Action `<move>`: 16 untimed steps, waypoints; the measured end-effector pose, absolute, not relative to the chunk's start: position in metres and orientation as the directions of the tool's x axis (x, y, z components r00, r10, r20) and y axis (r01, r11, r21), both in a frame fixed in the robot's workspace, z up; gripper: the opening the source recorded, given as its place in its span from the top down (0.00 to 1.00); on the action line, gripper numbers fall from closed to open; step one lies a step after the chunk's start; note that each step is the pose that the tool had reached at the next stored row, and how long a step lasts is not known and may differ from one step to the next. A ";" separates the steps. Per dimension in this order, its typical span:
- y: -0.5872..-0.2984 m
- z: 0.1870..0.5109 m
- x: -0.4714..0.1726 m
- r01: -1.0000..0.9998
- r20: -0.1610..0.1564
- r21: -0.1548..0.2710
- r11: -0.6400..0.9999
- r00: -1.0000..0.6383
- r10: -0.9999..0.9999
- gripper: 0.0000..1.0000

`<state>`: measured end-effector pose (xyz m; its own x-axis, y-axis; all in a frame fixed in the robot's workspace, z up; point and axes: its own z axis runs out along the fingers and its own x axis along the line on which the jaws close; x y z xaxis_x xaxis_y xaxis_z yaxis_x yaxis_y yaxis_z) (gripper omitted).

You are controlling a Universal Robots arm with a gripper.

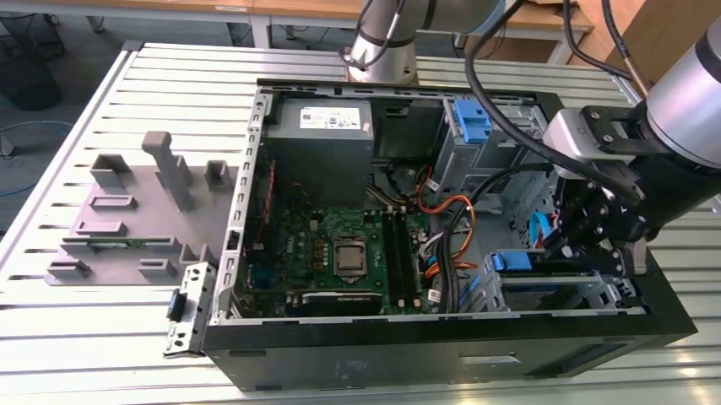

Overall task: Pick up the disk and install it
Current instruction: 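Insert the first disk wire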

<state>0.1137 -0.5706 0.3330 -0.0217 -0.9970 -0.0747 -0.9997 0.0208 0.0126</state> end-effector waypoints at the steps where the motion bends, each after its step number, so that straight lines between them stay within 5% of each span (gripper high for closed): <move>1: -0.571 0.332 0.114 -1.000 -0.074 0.013 0.021 -0.022 -0.997 0.84; 16: -0.571 0.330 0.114 -1.000 -0.074 0.012 0.021 -0.022 -0.997 0.84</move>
